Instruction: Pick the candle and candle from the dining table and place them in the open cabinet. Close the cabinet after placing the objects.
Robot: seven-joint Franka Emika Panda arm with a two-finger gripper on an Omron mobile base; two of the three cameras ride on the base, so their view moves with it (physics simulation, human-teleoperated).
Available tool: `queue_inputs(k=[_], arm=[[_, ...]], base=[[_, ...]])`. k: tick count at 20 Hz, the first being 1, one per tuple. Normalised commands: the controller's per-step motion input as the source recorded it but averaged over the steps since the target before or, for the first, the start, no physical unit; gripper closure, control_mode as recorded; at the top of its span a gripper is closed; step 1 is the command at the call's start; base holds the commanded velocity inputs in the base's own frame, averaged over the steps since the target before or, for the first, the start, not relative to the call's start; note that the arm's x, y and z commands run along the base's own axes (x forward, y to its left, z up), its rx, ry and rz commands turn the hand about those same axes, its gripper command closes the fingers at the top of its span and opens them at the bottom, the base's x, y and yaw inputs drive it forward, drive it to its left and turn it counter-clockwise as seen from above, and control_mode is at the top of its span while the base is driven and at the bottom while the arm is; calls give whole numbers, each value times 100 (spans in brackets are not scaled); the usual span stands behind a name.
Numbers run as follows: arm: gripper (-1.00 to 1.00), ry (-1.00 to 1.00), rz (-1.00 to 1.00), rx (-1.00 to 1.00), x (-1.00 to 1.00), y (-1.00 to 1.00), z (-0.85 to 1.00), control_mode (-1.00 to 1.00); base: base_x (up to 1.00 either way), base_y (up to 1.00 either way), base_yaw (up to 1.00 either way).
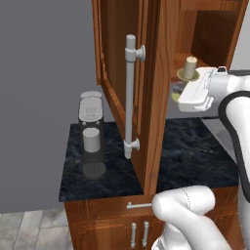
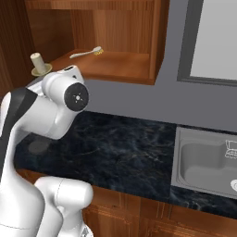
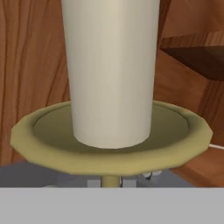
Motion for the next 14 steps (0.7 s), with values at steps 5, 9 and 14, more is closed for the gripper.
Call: queue_inputs(k=[5,9,14], arm=[[100,0,0,1,47,0,4,-100],[100,0,0,6,54,0,15,-100],[100,2,0,8,49,0,20,-100]], base=[[0,0,0],[0,0,0],[0,0,0]])
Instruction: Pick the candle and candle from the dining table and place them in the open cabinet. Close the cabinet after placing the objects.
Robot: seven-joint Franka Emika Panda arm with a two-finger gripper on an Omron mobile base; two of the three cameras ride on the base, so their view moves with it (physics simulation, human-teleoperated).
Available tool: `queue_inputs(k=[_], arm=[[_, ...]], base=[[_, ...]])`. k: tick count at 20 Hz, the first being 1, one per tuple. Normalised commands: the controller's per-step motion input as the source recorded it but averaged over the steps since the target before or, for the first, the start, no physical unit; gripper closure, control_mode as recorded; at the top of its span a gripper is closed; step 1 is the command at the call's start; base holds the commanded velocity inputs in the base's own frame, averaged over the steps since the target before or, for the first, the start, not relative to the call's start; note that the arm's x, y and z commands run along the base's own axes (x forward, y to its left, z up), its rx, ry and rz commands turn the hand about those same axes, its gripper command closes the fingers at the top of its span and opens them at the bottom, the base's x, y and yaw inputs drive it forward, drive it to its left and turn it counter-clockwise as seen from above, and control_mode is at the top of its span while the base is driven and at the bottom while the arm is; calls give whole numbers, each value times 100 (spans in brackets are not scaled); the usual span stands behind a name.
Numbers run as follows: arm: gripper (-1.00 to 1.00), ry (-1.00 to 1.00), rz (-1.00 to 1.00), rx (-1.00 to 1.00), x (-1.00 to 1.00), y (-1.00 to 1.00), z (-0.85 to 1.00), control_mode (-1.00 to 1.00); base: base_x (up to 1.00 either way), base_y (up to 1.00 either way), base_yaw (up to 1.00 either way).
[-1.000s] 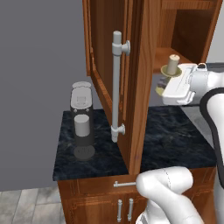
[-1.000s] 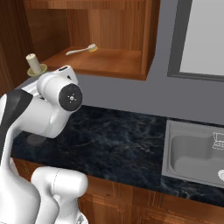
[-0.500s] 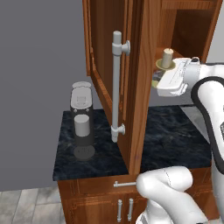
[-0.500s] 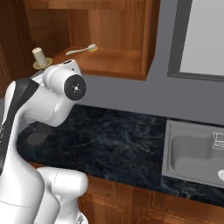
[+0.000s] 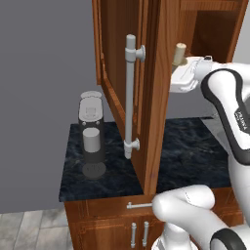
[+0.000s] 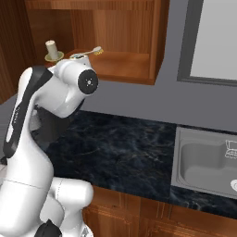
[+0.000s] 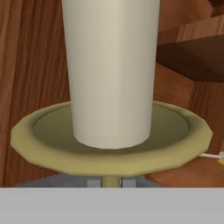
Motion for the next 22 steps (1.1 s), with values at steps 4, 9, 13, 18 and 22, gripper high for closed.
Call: queue_inputs(k=[4,9,13,18,22], arm=[[100,4,0,4,44,0,18,-100],[100,0,0,0,32,0,2,-100],[100,0,0,0,22,0,0,-100],[100,4,0,0,31,14,1,-100],[100,4,0,0,36,32,6,-100]], base=[[0,0,0],[0,0,0],[0,0,0],[0,0,0],[0,0,0]])
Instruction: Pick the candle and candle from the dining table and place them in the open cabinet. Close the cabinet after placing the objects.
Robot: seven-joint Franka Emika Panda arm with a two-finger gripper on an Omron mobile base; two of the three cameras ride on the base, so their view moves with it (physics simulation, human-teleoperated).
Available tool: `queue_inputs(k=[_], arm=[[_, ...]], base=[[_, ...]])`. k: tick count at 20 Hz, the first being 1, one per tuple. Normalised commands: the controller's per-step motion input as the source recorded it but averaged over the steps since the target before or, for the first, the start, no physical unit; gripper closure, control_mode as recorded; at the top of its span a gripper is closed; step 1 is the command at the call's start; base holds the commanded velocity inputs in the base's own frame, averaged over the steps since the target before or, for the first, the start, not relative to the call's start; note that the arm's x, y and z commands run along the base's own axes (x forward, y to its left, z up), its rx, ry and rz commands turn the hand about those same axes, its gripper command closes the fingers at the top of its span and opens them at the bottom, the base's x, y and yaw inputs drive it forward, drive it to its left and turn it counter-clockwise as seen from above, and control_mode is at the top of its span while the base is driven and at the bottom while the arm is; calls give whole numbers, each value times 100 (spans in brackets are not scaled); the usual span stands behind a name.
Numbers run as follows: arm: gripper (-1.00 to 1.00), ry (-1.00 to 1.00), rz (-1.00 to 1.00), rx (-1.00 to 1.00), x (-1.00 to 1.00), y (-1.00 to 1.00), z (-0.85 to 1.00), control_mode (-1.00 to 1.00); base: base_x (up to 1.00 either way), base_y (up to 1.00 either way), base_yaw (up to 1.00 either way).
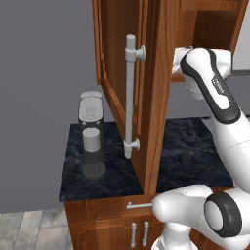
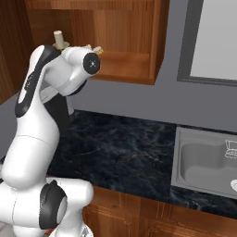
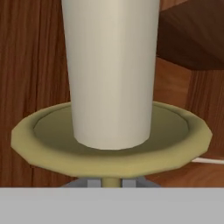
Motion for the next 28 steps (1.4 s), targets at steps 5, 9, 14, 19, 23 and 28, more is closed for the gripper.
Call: queue_inputs(k=[5,9,14,19,23,28], arm=[[100,10,0,0,37,19,0,-100],[100,1,0,0,39,0,-1,-100],[100,0,0,0,30,0,-6,-100],[100,0,0,0,16,0,-11,-100],[100,0,0,0,13,0,-9,-100],[100,0,0,0,19,0,-6,-100]], base=[[0,0,0],[0,0,0],[0,0,0],[0,0,0],[0,0,0],[0,0,0]])
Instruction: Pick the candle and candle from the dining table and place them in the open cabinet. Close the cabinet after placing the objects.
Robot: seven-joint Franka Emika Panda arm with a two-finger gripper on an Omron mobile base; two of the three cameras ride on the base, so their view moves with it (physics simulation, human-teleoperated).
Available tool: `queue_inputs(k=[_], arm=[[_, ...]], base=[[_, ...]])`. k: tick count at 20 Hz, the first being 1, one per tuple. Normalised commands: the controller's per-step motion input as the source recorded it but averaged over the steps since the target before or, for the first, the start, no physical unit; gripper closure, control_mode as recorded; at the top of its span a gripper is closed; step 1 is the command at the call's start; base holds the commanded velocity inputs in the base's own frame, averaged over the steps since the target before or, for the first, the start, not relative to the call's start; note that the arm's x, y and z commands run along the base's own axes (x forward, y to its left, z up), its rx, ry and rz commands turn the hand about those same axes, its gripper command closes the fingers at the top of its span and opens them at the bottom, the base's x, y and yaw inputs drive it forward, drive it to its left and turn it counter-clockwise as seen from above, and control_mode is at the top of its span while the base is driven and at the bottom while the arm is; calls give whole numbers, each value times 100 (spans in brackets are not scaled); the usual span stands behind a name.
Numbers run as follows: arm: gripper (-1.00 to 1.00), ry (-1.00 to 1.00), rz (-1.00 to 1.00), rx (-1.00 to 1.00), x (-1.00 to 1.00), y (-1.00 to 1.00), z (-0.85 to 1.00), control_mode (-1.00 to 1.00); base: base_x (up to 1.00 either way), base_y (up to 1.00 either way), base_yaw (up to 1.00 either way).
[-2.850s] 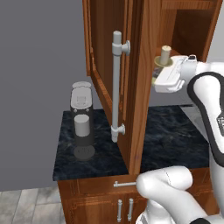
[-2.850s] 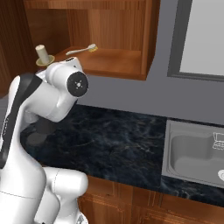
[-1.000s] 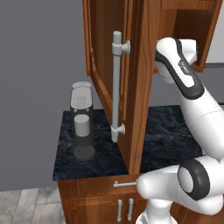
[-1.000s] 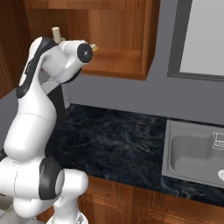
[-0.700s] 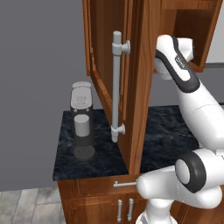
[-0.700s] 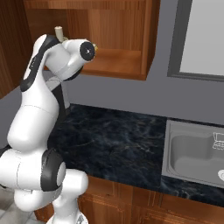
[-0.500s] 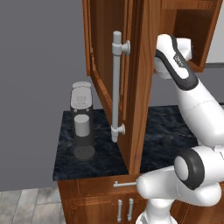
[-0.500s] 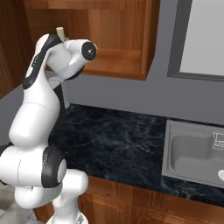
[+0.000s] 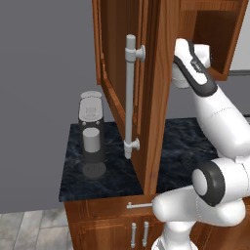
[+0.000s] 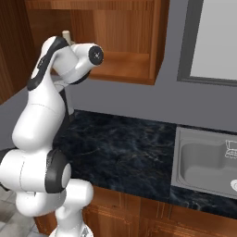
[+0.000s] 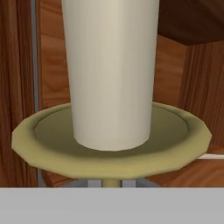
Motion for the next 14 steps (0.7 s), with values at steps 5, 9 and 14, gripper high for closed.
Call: queue_inputs(k=[5,9,14], arm=[[100,0,0,0,25,0,-5,-100],[100,0,0,0,24,0,-16,-100],[100,0,0,0,23,0,-26,-100]], base=[[0,0,0],[0,0,0],[0,0,0]])
